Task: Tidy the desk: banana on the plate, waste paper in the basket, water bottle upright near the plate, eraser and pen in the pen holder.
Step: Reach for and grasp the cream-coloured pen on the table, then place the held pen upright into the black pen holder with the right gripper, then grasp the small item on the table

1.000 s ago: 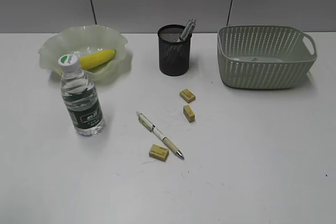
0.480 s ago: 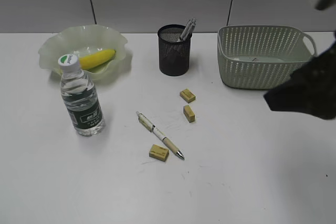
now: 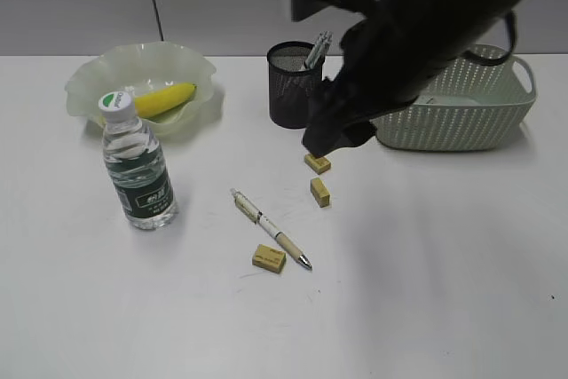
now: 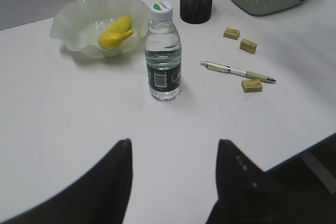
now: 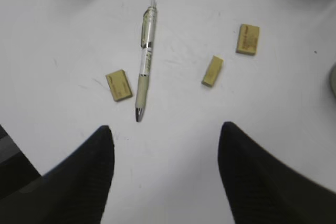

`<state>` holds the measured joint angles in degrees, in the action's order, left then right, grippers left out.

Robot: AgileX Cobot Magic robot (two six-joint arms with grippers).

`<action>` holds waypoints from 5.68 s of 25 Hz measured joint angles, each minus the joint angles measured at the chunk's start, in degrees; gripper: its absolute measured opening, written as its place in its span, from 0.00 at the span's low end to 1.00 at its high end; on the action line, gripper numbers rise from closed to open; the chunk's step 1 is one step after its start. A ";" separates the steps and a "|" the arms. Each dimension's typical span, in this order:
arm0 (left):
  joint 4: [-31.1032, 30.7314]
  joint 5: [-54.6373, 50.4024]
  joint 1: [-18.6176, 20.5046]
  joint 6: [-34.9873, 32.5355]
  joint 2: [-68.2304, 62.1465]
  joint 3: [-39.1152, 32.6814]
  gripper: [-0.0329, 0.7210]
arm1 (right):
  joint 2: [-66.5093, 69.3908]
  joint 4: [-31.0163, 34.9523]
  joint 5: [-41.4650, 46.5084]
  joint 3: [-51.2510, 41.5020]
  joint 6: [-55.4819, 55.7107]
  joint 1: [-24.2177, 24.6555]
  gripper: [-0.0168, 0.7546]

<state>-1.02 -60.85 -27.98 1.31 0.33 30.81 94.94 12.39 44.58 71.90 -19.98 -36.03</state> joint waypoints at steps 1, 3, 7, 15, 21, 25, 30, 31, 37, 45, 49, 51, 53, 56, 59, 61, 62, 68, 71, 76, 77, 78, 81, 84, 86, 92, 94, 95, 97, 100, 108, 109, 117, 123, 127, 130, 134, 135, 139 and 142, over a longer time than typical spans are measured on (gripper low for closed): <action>0.00 0.00 0.00 0.00 0.00 0.00 0.55 | 2.20 -0.39 0.69 1.99 0.30 -0.94 0.64; 0.00 0.05 0.00 0.05 0.00 0.00 0.55 | 7.41 -1.02 2.66 5.64 0.80 -2.48 0.61; 0.00 0.05 0.00 0.05 0.00 0.00 0.54 | 16.45 -4.32 7.32 13.18 2.77 -5.48 0.57; 0.00 0.05 0.00 0.05 0.00 0.00 0.53 | 29.96 -7.16 13.61 25.59 7.39 -6.77 0.56; -0.01 0.05 0.00 0.05 0.00 0.00 0.52 | 35.57 -7.16 13.99 27.50 8.24 -6.77 0.56; -0.01 0.05 0.00 0.05 0.00 0.00 0.52 | 37.46 -7.16 13.94 27.67 8.49 -6.77 0.56; -0.01 0.05 0.00 0.05 0.00 0.00 0.52 | 39.17 -7.21 13.39 27.67 9.58 -6.77 0.55; -0.01 0.05 0.00 0.05 0.00 0.00 0.52 | 39.27 -7.21 13.06 27.67 9.80 -6.77 0.54; -0.01 0.05 0.00 0.05 0.00 0.00 0.52 | 39.30 -7.57 11.62 27.69 9.98 -6.77 0.44; -0.01 0.05 0.00 0.05 0.00 0.00 0.52 | 39.67 -7.62 11.49 27.86 10.04 -6.77 0.41; -0.01 0.05 0.00 0.05 0.00 0.00 0.51 | 39.82 -7.62 11.87 27.94 10.55 -6.77 0.36; -0.01 0.05 0.00 0.05 0.00 0.00 0.51 | 39.93 -7.62 12.08 28.02 10.74 -6.77 0.31; -0.01 0.05 0.00 0.05 0.00 0.00 0.51 | 40.13 -7.62 12.13 28.19 10.80 -6.77 0.29; -0.01 0.05 0.00 0.05 0.00 0.00 0.51 | 40.43 -7.89 12.49 28.49 10.95 -6.77 0.26; -0.01 0.05 0.00 0.05 0.00 0.00 0.51 | 40.42 -9.01 13.17 28.55 12.17 -6.77 0.17; -0.01 0.05 0.00 0.05 0.00 0.00 0.51 | 40.08 -9.63 13.28 28.55 12.62 -6.89 0.17; -0.01 0.05 0.00 0.05 0.00 0.00 0.51 | 39.70 -10.34 13.81 28.49 12.68 -7.00 0.17; -0.01 0.05 0.00 0.05 0.00 0.00 0.50 | 32.57 -12.39 13.40 30.60 13.81 -6.95 0.17; -0.01 0.05 0.00 0.05 0.00 0.00 0.50 | 28.23 -15.44 11.90 33.05 15.82 -6.95 0.17; -0.01 0.05 0.00 0.05 0.00 0.00 0.50 | 22.15 -21.44 2.64 35.17 22.57 -4.94 0.17; -0.01 0.05 0.00 0.05 0.00 0.00 0.50 | 21.52 -21.37 -0.42 35.22 23.73 -3.73 0.17; -0.01 0.05 0.00 0.05 0.00 0.00 0.50 | 21.07 -21.04 -2.90 35.28 24.47 -2.46 0.17; -0.01 0.05 0.00 0.05 0.00 0.00 0.50 | 21.22 -17.67 -10.03 35.28 25.52 2.57 0.17; -0.01 0.05 0.00 0.05 0.00 0.00 0.50 | 22.44 -15.19 -17.57 35.22 25.52 5.81 0.17; -0.01 0.05 0.00 0.05 0.00 0.00 0.50 | 23.81 -14.77 -22.54 35.22 25.15 6.36 0.17; -0.01 0.05 0.00 0.05 0.00 0.00 0.50 | 30.21 -14.72 -33.53 35.22 23.77 6.41 0.17; -0.01 0.05 0.00 0.05 0.00 0.00 0.50 | 32.62 -14.72 -35.46 35.10 23.74 6.41 0.17; -0.01 0.05 0.00 0.05 0.00 0.00 0.50 | 33.53 -14.72 -36.18 35.10 23.74 6.41 0.17; -0.01 0.05 0.00 0.05 0.00 0.00 0.50 | 35.33 -14.72 -37.49 35.03 23.70 6.41 0.17; -0.01 0.05 0.00 0.05 0.00 0.00 0.50 | 36.93 -14.72 -38.67 35.03 23.70 6.41 0.17; -0.01 0.05 0.00 0.05 0.00 0.00 0.50 | 38.41 -14.89 -38.41 35.03 23.70 6.41 0.18; -0.01 0.05 0.00 0.05 0.00 0.00 0.50 | 38.41 -14.89 -38.41 35.03 23.70 6.41 0.20; -0.01 0.05 0.00 0.05 0.00 0.00 0.50 | 38.41 -14.93 -38.21 35.03 23.70 6.41 0.50; -0.01 0.05 0.00 0.05 0.00 0.00 0.50 | 36.08 -14.96 -29.84 35.03 23.70 6.41 0.52; -0.01 0.05 0.00 0.05 0.00 0.00 0.50 | 30.26 -15.04 -15.25 35.03 23.70 6.41 0.52; -0.01 0.05 0.00 0.05 0.00 0.00 0.50 | 25.87 -15.30 -1.25 35.03 23.67 6.41 0.52; -0.01 0.05 0.00 0.05 0.00 0.00 0.50 | 21.49 -15.43 17.13 34.82 21.09 6.41 0.52; -0.01 0.05 0.00 0.05 0.00 0.00 0.50 | 20.34 -15.43 20.44 34.27 19.98 6.41 0.52; -0.01 0.05 0.00 0.05 0.00 0.00 0.50 | 14.50 -15.09 24.20 28.86 18.74 6.41 0.52; -0.06 0.05 0.00 0.05 0.00 0.00 0.50 | 7.25 -14.66 24.42 22.03 18.63 6.36 0.52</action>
<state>-1.08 -60.81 -27.98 1.36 0.33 30.81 102.19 -2.26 69.00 93.93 -1.35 -29.67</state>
